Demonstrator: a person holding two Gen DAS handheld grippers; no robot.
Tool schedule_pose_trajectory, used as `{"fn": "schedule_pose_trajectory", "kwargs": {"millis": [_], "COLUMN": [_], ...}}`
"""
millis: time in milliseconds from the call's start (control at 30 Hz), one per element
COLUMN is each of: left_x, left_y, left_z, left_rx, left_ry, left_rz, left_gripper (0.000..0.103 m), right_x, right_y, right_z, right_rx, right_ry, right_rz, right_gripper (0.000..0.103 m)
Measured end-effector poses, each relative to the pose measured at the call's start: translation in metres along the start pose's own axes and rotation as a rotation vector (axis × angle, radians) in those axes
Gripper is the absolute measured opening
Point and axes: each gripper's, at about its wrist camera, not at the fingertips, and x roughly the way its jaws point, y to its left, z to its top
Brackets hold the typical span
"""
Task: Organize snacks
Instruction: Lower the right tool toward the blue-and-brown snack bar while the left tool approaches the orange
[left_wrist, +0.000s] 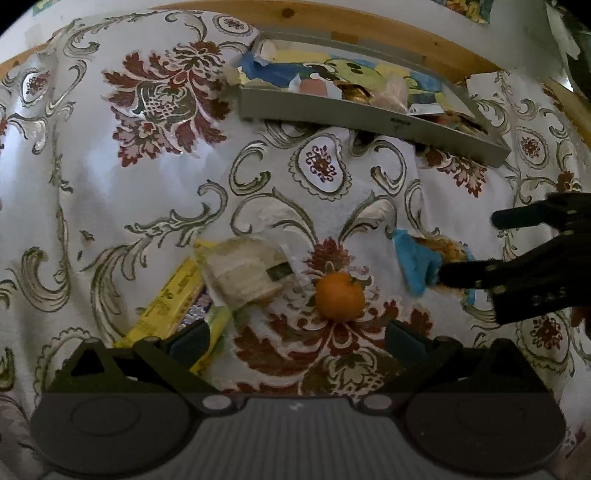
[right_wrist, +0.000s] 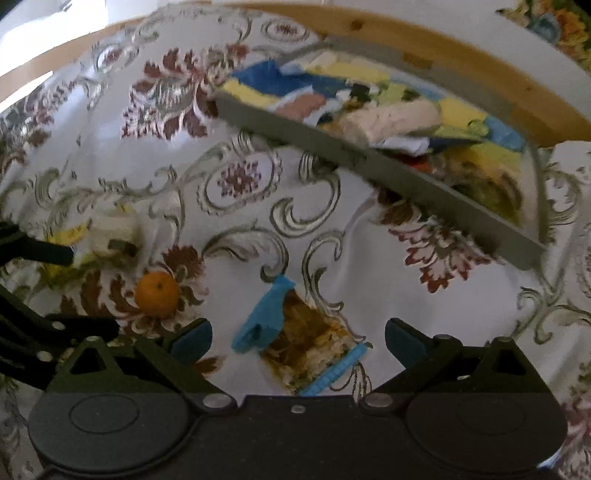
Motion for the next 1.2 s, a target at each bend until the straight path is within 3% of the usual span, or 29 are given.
{"fn": "schedule_pose_trajectory", "kwargs": {"millis": [133, 433, 600, 733, 867, 1100, 1200], "left_x": [0.003, 0.009, 0.007, 0.009, 0.01, 0.015, 0.02], "left_y": [-0.003, -0.009, -0.008, -0.004, -0.002, -0.004, -0.004], "left_z": [0.0, -0.001, -0.002, -0.003, -0.004, -0.001, 0.001], "left_rx": [0.009, 0.012, -0.005, -0.028, -0.037, -0.057, -0.083], "left_ry": [-0.001, 0.004, -0.001, 0.006, 0.003, -0.016, -0.014], "left_rz": [-0.012, -0.051, -0.076, -0.052, -0.055, -0.103, -0.116], "left_gripper": [0.103, 0.103, 0.102, 0.1, 0.094, 0.089, 0.08], "right_x": [0.018, 0.044, 0.045, 0.039, 0.034, 0.037, 0.038], "right_y": [-0.015, -0.038, -0.037, -0.034, -0.028, 0.001, 0.002], "right_z": [0.003, 0.003, 0.001, 0.0, 0.001, -0.004, -0.006], "right_rx": [0.042, 0.19, 0.186, 0.189, 0.144, -0.084, -0.101], "right_ry": [0.033, 0.061, 0.086, 0.115, 0.115, 0.115, 0.111], "right_rz": [0.029, 0.186, 0.261, 0.358, 0.32, 0.206, 0.189], "right_gripper": [0.099, 0.1, 0.1, 0.099, 0.093, 0.093, 0.093]}}
